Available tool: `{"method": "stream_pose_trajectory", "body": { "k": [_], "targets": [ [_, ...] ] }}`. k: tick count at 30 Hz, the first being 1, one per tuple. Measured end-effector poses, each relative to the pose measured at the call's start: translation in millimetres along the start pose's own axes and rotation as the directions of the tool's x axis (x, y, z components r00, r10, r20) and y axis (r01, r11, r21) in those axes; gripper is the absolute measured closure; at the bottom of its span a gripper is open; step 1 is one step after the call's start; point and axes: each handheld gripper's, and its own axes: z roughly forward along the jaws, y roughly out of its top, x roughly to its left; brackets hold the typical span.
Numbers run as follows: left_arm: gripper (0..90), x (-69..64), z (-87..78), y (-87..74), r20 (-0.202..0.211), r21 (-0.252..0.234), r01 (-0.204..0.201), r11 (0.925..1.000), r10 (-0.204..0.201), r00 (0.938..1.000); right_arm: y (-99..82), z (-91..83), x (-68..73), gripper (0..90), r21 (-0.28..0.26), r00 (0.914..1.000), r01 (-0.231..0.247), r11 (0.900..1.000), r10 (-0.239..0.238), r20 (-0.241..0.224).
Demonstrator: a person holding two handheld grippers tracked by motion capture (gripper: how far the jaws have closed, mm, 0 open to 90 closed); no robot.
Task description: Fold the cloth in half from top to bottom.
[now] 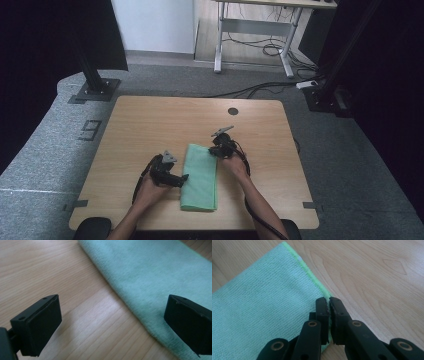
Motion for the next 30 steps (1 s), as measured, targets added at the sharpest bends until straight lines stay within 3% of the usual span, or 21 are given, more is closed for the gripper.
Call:
{"method": "stream_pose_trajectory", "body": {
  "k": [2,4,9,19,30],
  "targets": [
    [1.3,0.4,5.1,-0.2,-0.026,0.020,-0.004,0.9998,0.005,0.9996,0.2,-3.2,-0.4,85.0,-0.008,1.0000,0.001,1.0000,-0.001,-0.003],
    [0.7,2.5,8.8,-2.1,-0.015,0.027,0.019,0.9995,-0.018,0.9997,1.0,-7.7,0.3,85.0,-0.019,1.0000,0.003,0.9998,-0.003,-0.006],
    [0.3,2.0,9.0,-2.1,-0.021,0.028,0.021,0.9994,-0.020,0.9996,5.5,-26.1,6.3,85.0,-0.061,0.9994,0.027,0.9978,-0.028,-0.017],
    [0.0,0.7,8.6,-2.7,-0.037,0.031,0.037,0.9989,-0.036,0.9987,11.3,-64.8,25.6,84.9,-0.154,0.9925,0.103,0.9826,-0.112,-0.050],
    [0.0,0.2,8.4,-2.8,-0.043,0.033,0.044,0.9985,-0.042,0.9982,-3.2,-91.9,50.1,85.0,-0.193,0.9831,0.139,0.9712,-0.159,-0.091]
  ]
}}
